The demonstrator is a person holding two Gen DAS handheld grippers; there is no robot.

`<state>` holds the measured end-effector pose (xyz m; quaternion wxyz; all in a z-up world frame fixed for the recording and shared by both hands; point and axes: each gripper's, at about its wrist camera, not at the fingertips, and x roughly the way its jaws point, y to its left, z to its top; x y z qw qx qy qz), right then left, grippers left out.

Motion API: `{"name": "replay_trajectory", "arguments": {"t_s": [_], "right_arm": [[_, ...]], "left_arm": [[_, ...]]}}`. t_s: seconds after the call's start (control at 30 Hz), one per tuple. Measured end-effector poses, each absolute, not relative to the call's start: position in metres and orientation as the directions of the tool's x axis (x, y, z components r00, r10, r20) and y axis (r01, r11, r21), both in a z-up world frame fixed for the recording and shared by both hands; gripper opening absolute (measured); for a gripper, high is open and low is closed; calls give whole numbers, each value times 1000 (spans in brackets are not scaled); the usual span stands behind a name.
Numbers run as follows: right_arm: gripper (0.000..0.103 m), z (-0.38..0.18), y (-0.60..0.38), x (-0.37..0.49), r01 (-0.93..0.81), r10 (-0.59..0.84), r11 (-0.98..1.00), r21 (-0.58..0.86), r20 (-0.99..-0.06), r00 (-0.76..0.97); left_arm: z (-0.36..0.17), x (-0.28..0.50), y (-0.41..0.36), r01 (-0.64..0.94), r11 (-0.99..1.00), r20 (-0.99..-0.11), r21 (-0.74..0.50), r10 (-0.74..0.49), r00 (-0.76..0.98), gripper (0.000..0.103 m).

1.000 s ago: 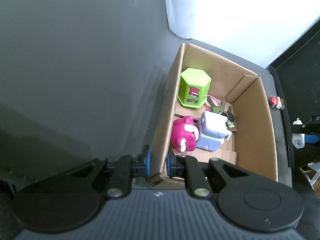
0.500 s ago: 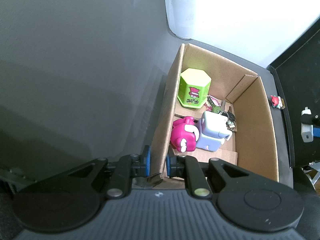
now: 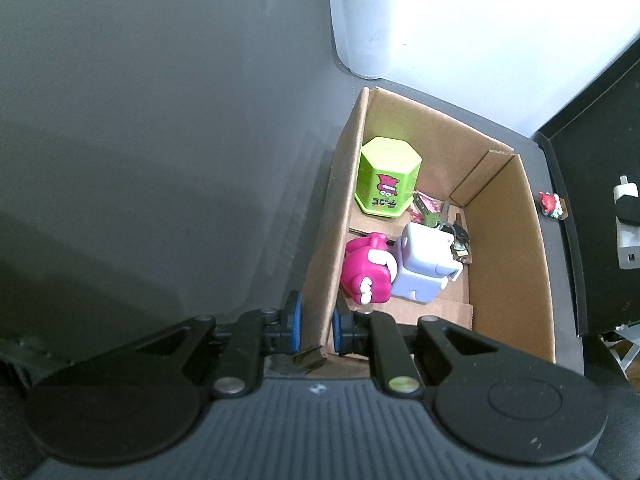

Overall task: Organize rigid objects
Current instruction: 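Carry the white charger with the right gripper over the box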

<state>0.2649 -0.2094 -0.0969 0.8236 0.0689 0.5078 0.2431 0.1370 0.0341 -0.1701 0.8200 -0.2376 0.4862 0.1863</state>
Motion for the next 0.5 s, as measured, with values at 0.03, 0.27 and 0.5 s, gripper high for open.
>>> {"name": "replay_trajectory", "arguments": {"t_s": [0.03,0.27,0.5], "right_arm": [[36,-96,-206,262,-339,477,868,363,-802,361],[36,-98,-181,240,-387,498,845,370,-808,315],[37,-107,-158,227,-427,500,828,362,-822,273]], "left_arm": [[-170,137,34,-536,818,-886,-209,73,457,14],[-169,138,35,-528,823,-888,-211,64,455,14],[-170,137,39,-521,823,-887,-228,44,459,14]]}}
